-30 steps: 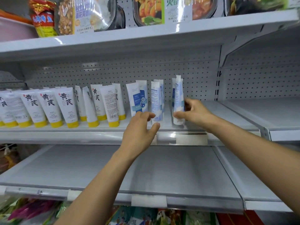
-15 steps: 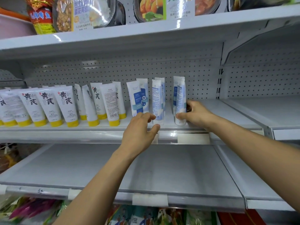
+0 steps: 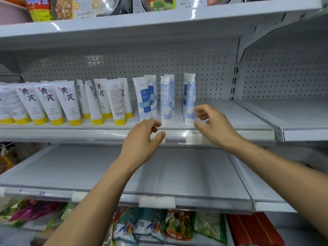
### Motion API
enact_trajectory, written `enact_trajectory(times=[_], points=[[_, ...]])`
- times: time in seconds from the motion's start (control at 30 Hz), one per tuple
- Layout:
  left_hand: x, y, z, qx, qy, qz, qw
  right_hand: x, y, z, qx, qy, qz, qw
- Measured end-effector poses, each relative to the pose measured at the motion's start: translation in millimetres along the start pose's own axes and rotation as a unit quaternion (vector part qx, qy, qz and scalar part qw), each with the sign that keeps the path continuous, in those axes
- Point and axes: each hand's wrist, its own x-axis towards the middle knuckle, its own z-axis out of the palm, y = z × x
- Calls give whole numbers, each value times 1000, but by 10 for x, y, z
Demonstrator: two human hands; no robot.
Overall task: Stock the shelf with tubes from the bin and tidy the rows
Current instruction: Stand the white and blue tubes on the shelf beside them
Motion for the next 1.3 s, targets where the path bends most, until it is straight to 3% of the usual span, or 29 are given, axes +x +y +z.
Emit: enact_trajectory(times=[0.33, 0.63, 0.77, 1.0, 1.17, 1.3], points=[[-802, -656, -321, 32, -17, -75, 997, -478, -513, 748, -43, -128, -145, 980], [-1503, -2053, -1131, 57, -34, -193, 979, -443, -1611, 2339, -73, -287, -217, 930], [-1838, -3009, -1723, 122, -86, -242, 959, -387, -2267, 3328, -68, -329, -213, 917], [-2519, -4618, -2695, 142, -120, -351, 918, -424, -3278, 5017, -24, -412, -232, 881], [-2963, -5486, -2840, 73, -121, -432, 891, -553, -3609, 6047, 10, -494, -197, 847], [-3194, -6143, -2694, -7, -86, -536, 839, -570, -3668, 6906, 21, -559, -156, 814]])
